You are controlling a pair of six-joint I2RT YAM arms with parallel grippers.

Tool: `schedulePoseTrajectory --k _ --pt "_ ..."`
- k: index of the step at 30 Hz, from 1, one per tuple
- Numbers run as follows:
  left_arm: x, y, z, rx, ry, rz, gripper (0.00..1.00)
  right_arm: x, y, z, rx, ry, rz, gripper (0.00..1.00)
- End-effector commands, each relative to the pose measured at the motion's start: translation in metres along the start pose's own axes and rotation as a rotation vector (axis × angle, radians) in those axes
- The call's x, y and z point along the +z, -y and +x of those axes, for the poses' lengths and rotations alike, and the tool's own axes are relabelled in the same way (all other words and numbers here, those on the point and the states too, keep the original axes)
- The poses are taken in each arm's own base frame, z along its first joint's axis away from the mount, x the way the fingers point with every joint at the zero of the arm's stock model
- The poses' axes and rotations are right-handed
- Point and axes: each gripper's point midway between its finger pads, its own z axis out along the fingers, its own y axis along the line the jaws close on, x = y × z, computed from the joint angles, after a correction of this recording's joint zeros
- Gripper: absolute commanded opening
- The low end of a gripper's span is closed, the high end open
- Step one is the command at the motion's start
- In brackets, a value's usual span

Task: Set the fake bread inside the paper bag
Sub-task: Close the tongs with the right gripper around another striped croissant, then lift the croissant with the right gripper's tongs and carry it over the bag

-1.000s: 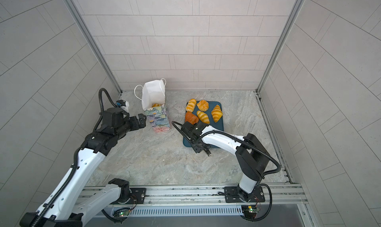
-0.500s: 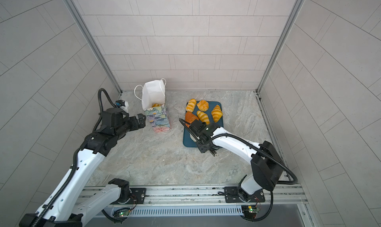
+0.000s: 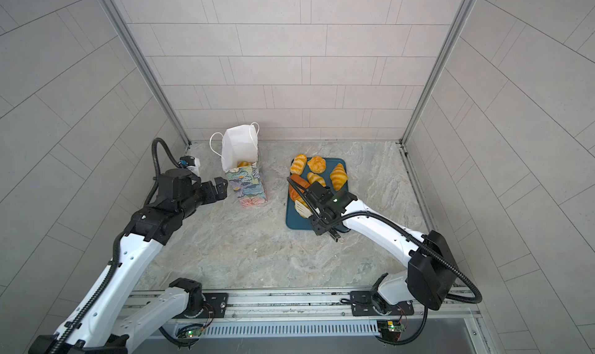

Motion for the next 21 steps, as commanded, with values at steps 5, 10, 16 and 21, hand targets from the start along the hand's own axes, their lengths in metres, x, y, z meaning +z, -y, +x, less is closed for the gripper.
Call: schedulePoseTrajectory --k 5,10,16,21 --pt "-0.003 0.006 -0.005 0.014 0.006 0.020 1.00 -0.031 -0.018 -0.032 0.010 0.141 -0.114 0.38" --pt "-0.002 0.007 -0.004 0.017 0.003 0.018 1.00 -0.042 -0.023 -0.042 0.015 0.176 -0.141 0.38" --pt "-0.001 0.004 -0.004 0.015 0.006 0.005 1.00 -0.054 -0.031 -0.054 0.026 0.224 -0.189 0.38" --pt "-0.001 0.003 -0.004 0.011 0.009 -0.003 1.00 -0.071 -0.040 -0.073 0.029 0.290 -0.232 0.38"
